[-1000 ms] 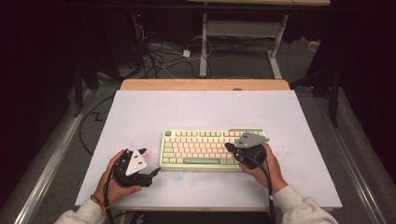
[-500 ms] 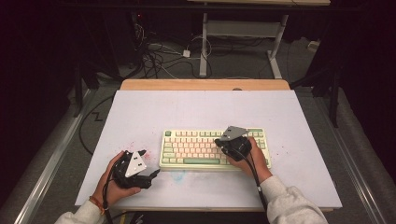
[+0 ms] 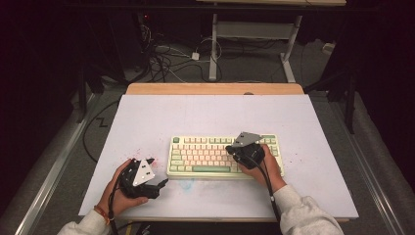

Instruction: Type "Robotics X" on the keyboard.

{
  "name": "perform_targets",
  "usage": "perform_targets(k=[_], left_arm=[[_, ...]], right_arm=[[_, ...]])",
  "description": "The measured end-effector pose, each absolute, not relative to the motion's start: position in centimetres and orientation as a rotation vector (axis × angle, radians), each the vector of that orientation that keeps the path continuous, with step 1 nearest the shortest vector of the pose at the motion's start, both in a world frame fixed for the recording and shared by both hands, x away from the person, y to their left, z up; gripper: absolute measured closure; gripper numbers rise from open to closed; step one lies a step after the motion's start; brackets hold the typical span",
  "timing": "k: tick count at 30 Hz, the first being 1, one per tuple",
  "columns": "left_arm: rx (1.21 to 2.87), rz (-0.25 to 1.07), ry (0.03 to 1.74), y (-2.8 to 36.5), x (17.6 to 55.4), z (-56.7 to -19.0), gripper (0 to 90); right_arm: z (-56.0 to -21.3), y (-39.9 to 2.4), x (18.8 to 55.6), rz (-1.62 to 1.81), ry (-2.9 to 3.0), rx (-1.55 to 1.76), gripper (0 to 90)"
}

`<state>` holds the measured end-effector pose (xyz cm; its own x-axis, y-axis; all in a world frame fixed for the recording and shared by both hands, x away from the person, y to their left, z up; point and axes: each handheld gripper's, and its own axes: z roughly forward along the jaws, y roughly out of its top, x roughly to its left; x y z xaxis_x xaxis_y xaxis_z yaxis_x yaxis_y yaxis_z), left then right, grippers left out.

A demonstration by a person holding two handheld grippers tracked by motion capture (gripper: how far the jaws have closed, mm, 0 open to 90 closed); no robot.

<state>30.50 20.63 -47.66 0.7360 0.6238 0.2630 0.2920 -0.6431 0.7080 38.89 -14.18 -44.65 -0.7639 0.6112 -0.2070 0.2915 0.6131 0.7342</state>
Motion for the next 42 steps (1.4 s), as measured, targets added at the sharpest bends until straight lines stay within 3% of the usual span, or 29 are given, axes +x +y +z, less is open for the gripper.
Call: perform_targets(k=[10, 26, 42], left_arm=[[2.277, 0.653, 0.689, 20.6, 30.5, -47.7, 17.7], [2.278, 0.652, 0.682, 20.5, 30.5, -47.6, 17.7], [2.274, 0.657, 0.681, 20.4, 30.4, -47.5, 17.7]], right_arm=[[-43.1, -15.7, 37.6, 1.081, 2.327, 0.698, 81.7], [-40.9, -18.5, 34.6, 1.217, 2.149, 0.703, 47.1], [-41.7, -21.7, 32.5, 1.176, 2.056, 0.737, 30.7]])
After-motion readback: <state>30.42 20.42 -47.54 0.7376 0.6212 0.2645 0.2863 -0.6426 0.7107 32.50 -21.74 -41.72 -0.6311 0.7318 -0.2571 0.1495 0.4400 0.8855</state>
